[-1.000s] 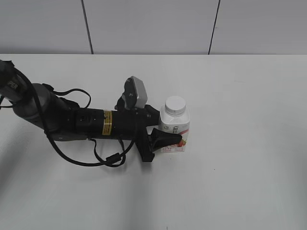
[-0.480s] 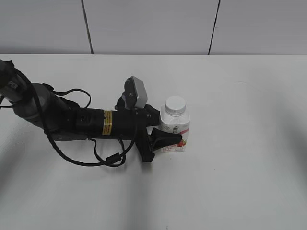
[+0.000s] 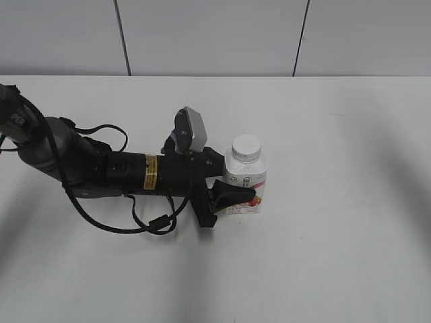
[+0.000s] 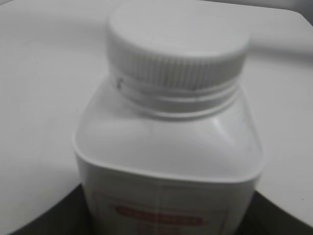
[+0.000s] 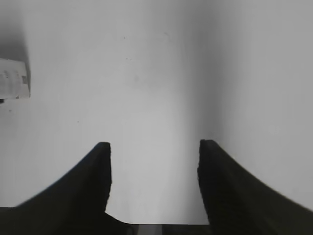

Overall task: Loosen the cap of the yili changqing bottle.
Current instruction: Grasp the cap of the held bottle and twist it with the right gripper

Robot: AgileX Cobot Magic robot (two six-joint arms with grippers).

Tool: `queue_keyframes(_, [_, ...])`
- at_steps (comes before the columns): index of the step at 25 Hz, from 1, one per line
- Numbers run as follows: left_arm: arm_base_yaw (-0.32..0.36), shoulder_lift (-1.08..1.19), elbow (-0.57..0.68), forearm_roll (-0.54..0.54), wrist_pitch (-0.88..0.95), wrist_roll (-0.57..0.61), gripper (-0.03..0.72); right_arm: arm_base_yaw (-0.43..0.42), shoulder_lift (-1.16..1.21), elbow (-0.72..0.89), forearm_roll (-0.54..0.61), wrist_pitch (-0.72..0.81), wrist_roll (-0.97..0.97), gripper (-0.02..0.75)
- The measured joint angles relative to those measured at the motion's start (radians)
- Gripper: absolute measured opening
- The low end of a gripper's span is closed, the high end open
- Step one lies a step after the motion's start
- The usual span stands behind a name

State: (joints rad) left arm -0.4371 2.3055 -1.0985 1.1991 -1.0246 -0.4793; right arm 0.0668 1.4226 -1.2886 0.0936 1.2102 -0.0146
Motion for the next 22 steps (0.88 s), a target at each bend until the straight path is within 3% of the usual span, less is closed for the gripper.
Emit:
queue_keyframes(8, [0.000,0.000,0.000,0.000,0.000,0.000,0.389,0.021,0.079,-0.065,0.145,0.003,-0.003,0.420])
queue_keyframes(15, [0.000,0.000,0.000,0.000,0.000,0.000,0.389,0.197,0.124,-0.066,0.148,0.004,0.015,0.419])
queue_keyframes(22, [0.000,0.000,0.000,0.000,0.000,0.000,0.389,0.300,0.134,-0.076,0.149,0.006,0.060,0.418])
